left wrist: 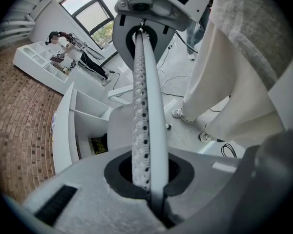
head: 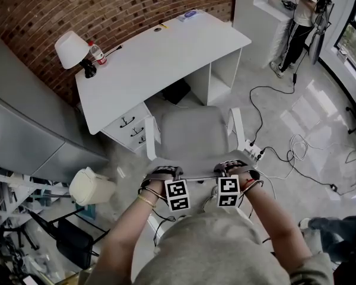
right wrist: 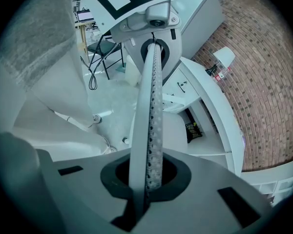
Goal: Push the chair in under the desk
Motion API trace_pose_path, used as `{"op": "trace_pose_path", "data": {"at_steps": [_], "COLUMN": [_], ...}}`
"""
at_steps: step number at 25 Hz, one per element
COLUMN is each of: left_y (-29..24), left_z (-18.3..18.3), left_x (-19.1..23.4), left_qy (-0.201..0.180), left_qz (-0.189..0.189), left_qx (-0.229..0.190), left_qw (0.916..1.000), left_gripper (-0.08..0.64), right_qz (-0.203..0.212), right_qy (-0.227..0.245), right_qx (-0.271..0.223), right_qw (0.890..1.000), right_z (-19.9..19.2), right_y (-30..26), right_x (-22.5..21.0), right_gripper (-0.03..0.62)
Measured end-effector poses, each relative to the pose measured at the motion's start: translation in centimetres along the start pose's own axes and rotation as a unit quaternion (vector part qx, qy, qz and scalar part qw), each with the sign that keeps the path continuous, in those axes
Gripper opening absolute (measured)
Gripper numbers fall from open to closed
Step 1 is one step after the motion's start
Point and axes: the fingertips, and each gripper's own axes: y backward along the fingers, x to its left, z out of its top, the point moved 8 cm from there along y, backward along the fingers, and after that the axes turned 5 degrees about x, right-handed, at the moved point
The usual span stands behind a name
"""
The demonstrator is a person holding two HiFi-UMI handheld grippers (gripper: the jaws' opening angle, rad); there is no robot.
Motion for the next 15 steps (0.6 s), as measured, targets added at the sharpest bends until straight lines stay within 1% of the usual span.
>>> {"op": "trace_pose_path", "data": {"at_steps": [15], "left_y": [-1.3], "left_z": [3.6], "left_x": [3.0], "left_qy": [0.048], "left_qz": [0.001], "left_qx": [0.018], "left_qw": [0.9987], "left_gripper": [0.011], "right_qz": [0.006], "right_qy": [0.049], "right_qx": [-0.019], "right_qw": [0.999], "right_z": [-4.4], "right_y": [-1.0], "right_x": [-3.8], "right_gripper": [0.011]}}
